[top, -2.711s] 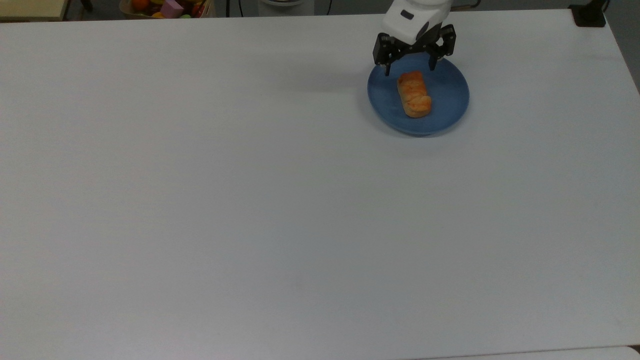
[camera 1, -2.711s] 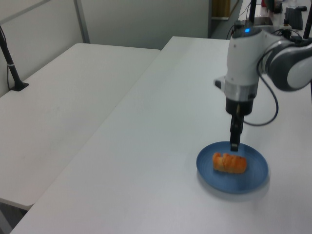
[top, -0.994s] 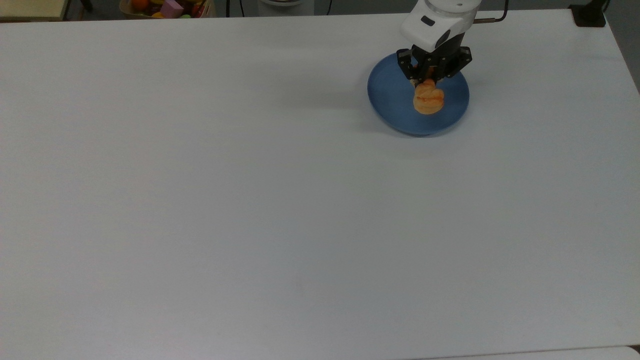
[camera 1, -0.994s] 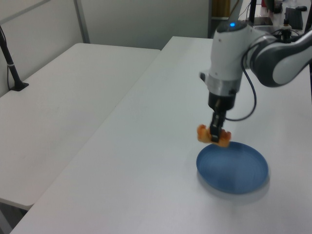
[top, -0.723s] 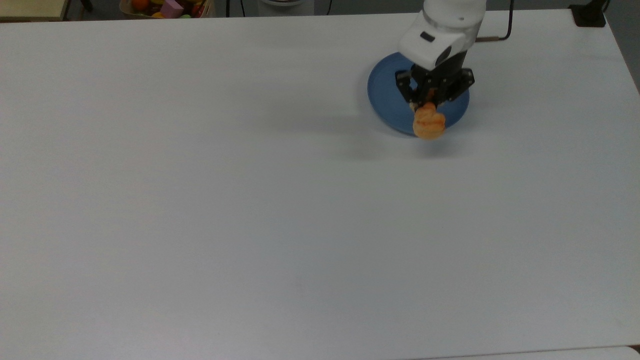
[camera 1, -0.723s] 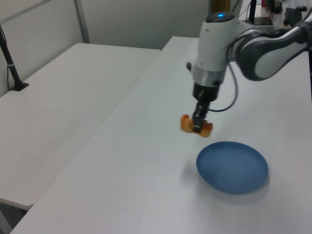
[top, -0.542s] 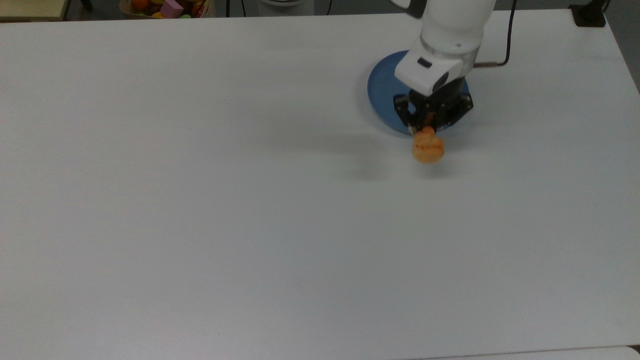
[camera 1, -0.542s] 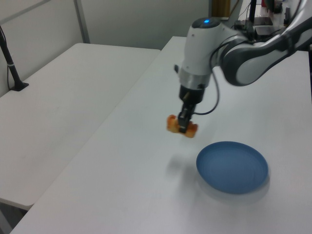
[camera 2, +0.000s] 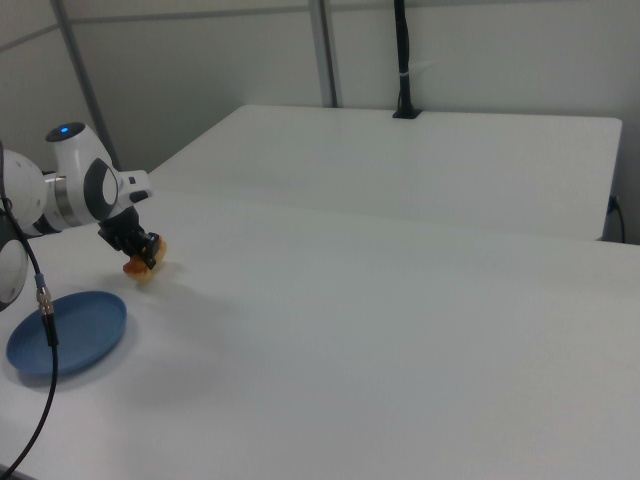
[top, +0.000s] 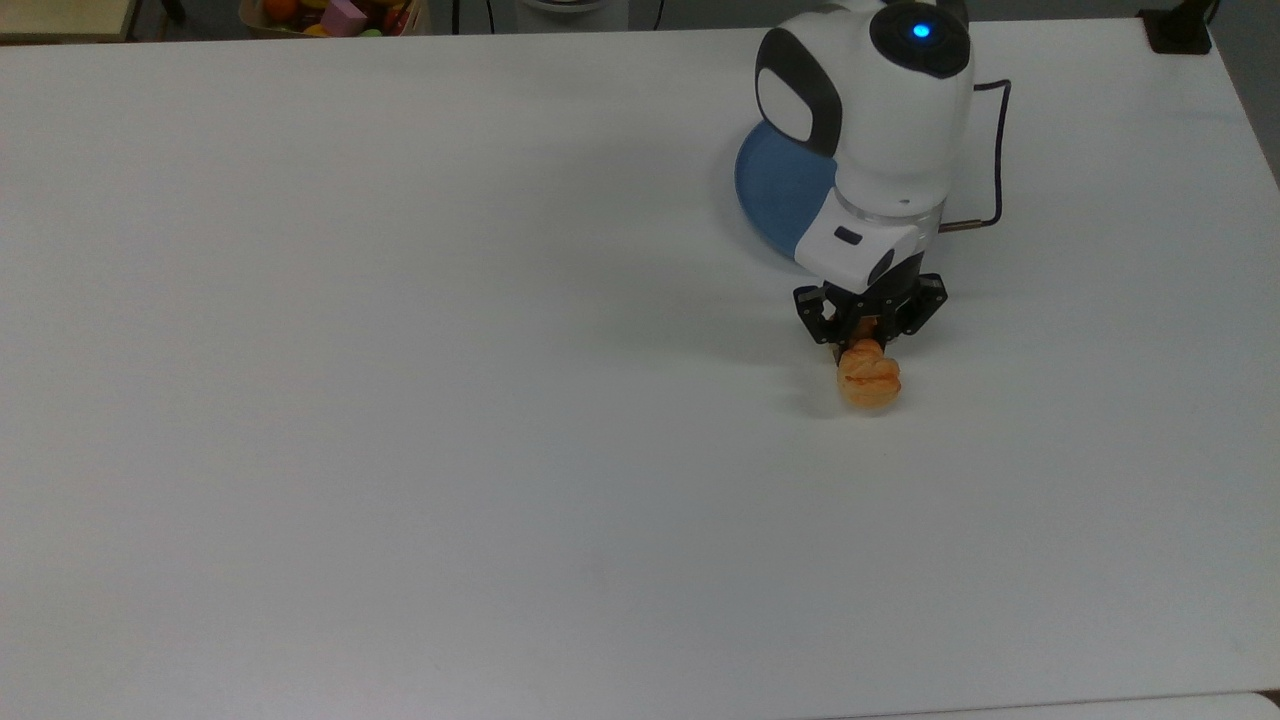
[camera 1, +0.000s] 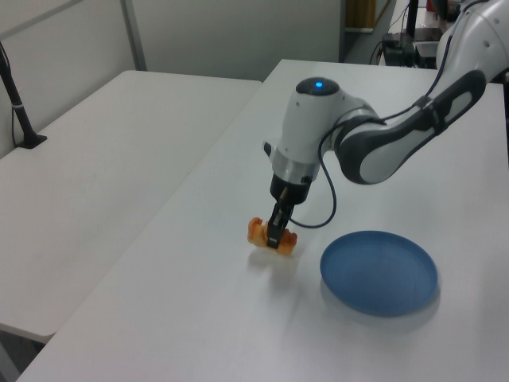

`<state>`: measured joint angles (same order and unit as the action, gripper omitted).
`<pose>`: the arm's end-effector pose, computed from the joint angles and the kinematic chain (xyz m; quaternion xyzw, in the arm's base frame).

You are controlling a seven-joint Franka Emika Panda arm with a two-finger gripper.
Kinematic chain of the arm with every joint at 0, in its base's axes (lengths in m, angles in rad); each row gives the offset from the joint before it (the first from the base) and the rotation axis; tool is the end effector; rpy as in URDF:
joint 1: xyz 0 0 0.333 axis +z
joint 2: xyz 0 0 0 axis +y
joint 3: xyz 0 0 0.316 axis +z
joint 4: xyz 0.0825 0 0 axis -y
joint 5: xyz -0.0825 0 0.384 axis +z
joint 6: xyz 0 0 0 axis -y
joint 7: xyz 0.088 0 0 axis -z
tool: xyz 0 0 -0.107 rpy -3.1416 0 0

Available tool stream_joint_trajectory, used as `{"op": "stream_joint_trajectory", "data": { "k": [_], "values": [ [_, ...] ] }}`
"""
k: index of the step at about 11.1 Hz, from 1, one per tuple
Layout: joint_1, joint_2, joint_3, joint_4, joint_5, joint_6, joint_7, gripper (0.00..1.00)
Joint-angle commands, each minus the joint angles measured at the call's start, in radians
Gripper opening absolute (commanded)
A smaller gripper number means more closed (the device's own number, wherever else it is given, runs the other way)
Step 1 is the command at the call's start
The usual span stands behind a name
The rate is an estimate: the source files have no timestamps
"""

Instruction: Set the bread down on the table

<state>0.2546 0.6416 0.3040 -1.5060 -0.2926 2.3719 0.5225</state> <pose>0.6434 0.3495 0.3280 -0.9888 -0.0694 -0.1250 0.0417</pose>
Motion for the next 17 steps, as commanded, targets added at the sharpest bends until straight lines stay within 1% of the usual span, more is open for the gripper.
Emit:
{"op": "stream_joint_trajectory", "data": {
  "k": [1,3,4,5,6,8,11,12,13,14,15,16,17],
  "values": [
    [0.020,0.016,-0.020,0.018,-0.014,0.013,-0.010,0.79],
    [0.018,0.020,-0.020,0.015,-0.014,0.013,-0.010,0.86],
    [0.018,0.018,-0.020,0.017,-0.013,0.012,-0.010,0.94],
    [0.020,0.015,-0.020,0.017,-0.013,0.007,-0.010,1.00],
    [0.018,0.004,-0.022,0.017,-0.013,0.003,-0.010,1.00],
    [0.000,-0.074,-0.020,-0.006,-0.011,-0.049,-0.010,1.00],
    [-0.043,-0.201,-0.019,-0.031,-0.008,-0.228,-0.025,1.00],
    [-0.058,-0.256,-0.017,-0.051,0.004,-0.297,-0.068,1.00],
    [-0.089,-0.317,-0.017,-0.077,0.021,-0.359,-0.122,1.00],
    [-0.109,-0.373,-0.022,-0.095,0.067,-0.417,-0.177,1.00],
    [-0.133,-0.426,-0.042,-0.105,0.126,-0.498,-0.262,1.00],
    [-0.133,-0.480,-0.089,-0.106,0.182,-0.576,-0.353,1.00],
    [-0.127,-0.534,-0.150,-0.108,0.235,-0.647,-0.427,1.00]
  ]
}}
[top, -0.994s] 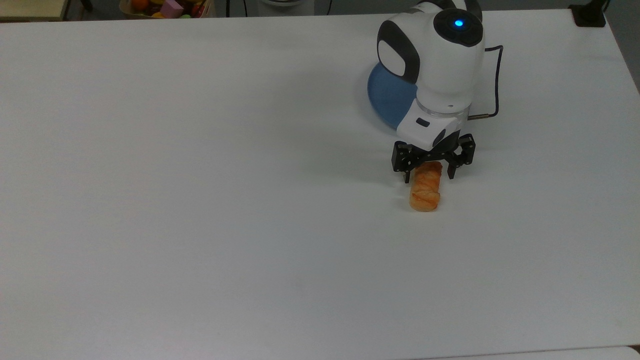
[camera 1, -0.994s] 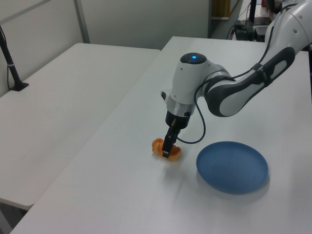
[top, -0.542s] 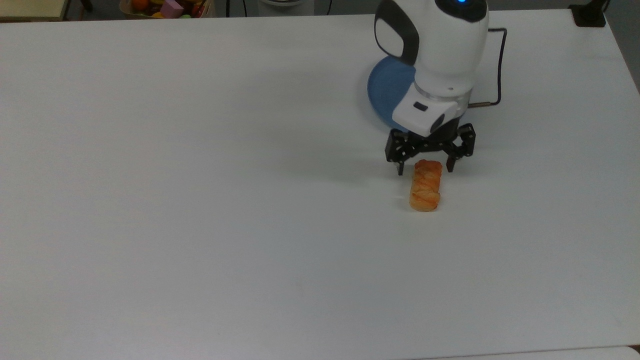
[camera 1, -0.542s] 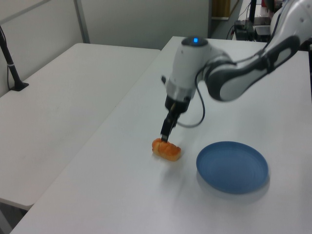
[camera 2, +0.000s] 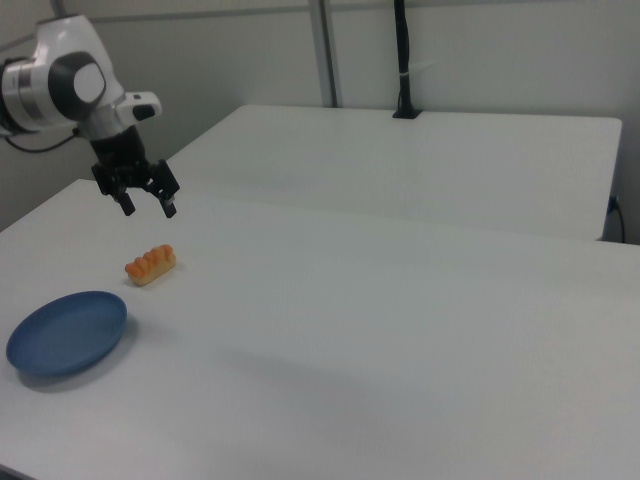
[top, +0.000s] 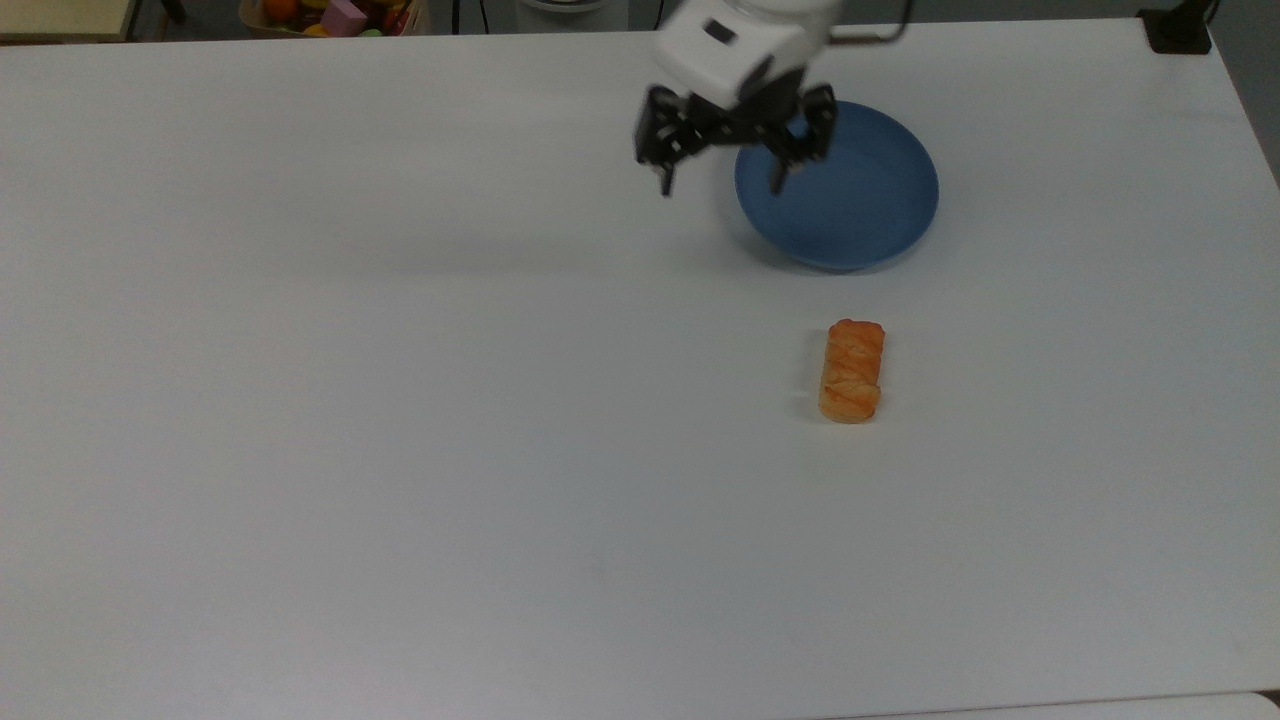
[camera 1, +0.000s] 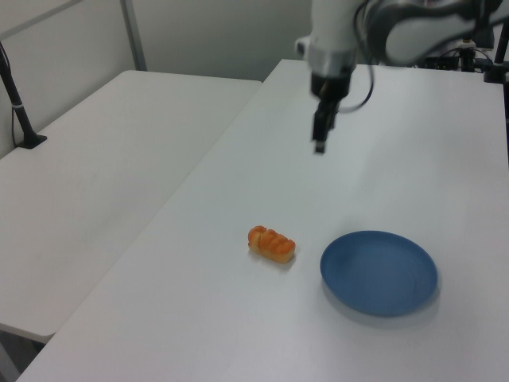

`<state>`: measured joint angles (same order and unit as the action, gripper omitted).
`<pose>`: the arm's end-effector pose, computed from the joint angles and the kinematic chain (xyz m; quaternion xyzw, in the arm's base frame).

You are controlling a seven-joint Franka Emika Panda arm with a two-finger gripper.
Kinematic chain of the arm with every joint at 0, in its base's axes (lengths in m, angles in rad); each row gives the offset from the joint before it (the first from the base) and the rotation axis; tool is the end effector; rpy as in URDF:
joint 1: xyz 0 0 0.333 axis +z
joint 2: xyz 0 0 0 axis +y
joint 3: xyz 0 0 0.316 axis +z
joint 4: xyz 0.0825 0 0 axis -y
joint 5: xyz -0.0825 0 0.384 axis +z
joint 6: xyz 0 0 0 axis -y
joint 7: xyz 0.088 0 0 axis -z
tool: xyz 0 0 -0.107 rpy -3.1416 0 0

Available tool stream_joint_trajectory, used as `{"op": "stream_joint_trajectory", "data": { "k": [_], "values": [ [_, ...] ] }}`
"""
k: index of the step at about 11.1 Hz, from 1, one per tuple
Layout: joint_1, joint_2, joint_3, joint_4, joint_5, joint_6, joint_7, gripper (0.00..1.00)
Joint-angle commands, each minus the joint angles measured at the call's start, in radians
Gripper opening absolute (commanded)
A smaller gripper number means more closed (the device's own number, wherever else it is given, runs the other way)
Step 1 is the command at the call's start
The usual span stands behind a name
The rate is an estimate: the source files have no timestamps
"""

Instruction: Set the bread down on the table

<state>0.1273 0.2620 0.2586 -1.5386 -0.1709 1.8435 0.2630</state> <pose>0.6094 0.2143 0.5118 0.9954 0.0771 0.0405 0.0389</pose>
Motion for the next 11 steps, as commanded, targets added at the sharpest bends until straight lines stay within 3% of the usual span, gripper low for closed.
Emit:
{"op": "stream_joint_trajectory", "data": {
  "k": [1,4,11],
  "values": [
    [0.005,-0.208,-0.163,-0.093,0.140,-0.176,-0.217,1.00],
    [0.017,-0.357,-0.286,-0.234,0.134,-0.207,-0.260,1.00],
    [-0.026,-0.376,-0.308,-0.221,0.128,-0.219,-0.262,1.00]
  ]
}}
